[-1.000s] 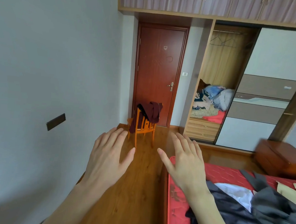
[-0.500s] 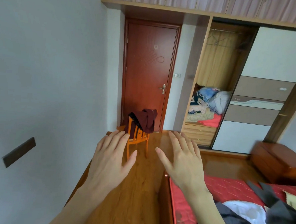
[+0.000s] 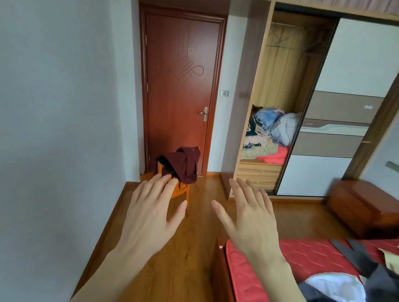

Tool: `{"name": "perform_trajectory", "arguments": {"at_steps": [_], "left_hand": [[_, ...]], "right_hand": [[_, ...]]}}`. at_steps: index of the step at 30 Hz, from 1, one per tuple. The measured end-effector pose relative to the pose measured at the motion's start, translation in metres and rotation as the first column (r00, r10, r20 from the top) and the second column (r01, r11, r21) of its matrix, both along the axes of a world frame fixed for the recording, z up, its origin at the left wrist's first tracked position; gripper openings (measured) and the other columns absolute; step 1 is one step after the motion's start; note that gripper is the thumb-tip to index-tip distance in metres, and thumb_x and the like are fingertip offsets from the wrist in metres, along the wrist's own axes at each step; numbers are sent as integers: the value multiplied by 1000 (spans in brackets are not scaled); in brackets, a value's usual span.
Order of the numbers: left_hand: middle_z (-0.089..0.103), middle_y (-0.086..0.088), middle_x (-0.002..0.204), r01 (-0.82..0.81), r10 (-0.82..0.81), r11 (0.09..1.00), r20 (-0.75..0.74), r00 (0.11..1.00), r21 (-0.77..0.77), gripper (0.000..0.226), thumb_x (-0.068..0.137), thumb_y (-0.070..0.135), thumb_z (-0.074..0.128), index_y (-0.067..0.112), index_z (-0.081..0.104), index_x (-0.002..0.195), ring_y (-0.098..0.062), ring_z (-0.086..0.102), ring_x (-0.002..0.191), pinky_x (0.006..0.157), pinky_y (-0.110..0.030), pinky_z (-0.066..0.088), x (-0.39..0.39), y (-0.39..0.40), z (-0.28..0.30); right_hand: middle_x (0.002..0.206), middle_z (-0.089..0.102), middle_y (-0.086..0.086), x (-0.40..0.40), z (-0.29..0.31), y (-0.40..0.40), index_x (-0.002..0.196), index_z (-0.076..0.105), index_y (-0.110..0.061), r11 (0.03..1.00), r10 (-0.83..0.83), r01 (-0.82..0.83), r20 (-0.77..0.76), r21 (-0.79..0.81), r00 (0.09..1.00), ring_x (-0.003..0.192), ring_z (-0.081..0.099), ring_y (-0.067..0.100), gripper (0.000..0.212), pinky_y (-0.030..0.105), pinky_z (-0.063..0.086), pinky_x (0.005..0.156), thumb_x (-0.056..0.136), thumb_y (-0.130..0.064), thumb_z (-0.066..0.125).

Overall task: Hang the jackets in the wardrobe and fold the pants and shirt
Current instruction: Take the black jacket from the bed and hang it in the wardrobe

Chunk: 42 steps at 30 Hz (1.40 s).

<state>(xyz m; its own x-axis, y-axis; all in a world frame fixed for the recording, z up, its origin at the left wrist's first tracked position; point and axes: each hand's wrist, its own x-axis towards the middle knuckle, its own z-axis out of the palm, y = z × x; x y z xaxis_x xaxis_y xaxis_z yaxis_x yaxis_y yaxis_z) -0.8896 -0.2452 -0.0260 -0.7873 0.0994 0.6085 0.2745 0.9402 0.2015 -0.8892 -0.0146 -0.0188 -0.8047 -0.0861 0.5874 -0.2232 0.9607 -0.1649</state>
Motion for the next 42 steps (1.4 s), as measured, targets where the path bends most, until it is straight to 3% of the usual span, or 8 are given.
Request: {"name": "perform_trajectory", "arguments": {"at_steps": [9, 15, 19, 28, 32, 35, 39, 42], "left_hand": [[63, -5, 146, 26, -27, 1000, -60, 998, -10, 63, 101, 59, 39, 18, 63, 143, -27, 56, 140, 114, -52, 47, -160, 12, -4], [66, -7, 141, 25, -29, 999, -76, 997, -46, 55, 96, 51, 56, 16, 68, 137, -30, 60, 135, 112, -53, 49, -273, 25, -8], [66, -7, 142, 27, -29, 999, -51, 998, -38, 55, 95, 50, 56, 16, 68, 137, -31, 59, 135, 112, -55, 49, -332, 27, -11], [64, -7, 144, 62, -62, 998, 1, 998, -19, 62, 100, 55, 40, 15, 65, 141, -28, 56, 139, 118, -54, 42, -471, 25, -25], [65, -7, 143, 109, -109, 994, 0, 994, -6, 63, 100, 55, 37, 14, 65, 139, -28, 56, 138, 119, -51, 40, -544, 26, -31], [64, -7, 144, 168, -168, 986, 9, 986, -8, 65, 101, 56, 35, 13, 65, 140, -28, 56, 139, 120, -50, 38, -600, 25, -33], [63, -6, 145, 252, -251, 967, 32, 967, -36, 63, 102, 55, 37, 14, 62, 142, -26, 54, 141, 120, -51, 39, -674, 23, -36], [60, -5, 148, 314, -311, 948, 46, 949, -59, 61, 103, 56, 39, 16, 60, 144, -25, 51, 144, 121, -50, 38, -727, 25, -41]], "right_hand": [[152, 58, 2, -150, -14, 8, 149, 55, -23, 998, -49, 49, 14, -44, 999, 148, 46, 24, 72, 44, 26, 123, 100, -73, 38], [157, 52, -1, -258, -19, 24, 153, 52, -25, 995, -77, 81, 64, -62, 995, 151, 41, 21, 75, 41, 20, 124, 99, -75, 35], [158, 50, -1, -316, -17, 28, 154, 50, -27, 995, -78, 83, 87, -59, 993, 152, 38, 21, 77, 41, 18, 125, 98, -76, 33], [158, 50, -2, -439, -29, 28, 154, 50, -26, 994, -107, 111, 138, -17, 985, 152, 38, 20, 76, 41, 18, 124, 100, -76, 30], [155, 55, -1, -501, -33, 25, 151, 53, -26, 985, -167, 170, 120, -17, 979, 148, 46, 23, 73, 42, 21, 122, 100, -75, 34], [160, 49, -3, -550, -30, 22, 155, 48, -29, 974, -219, 224, 129, -28, 967, 152, 40, 22, 75, 40, 16, 125, 99, -76, 31], [164, 42, -5, -615, -31, 12, 158, 41, -30, 954, -287, 295, 137, -49, 948, 155, 32, 18, 83, 44, 20, 129, 96, -80, 18], [164, 42, -5, -658, -35, 4, 158, 43, -29, 935, -340, 350, 139, -57, 930, 155, 33, 18, 80, 40, 16, 128, 98, -78, 23]]}}
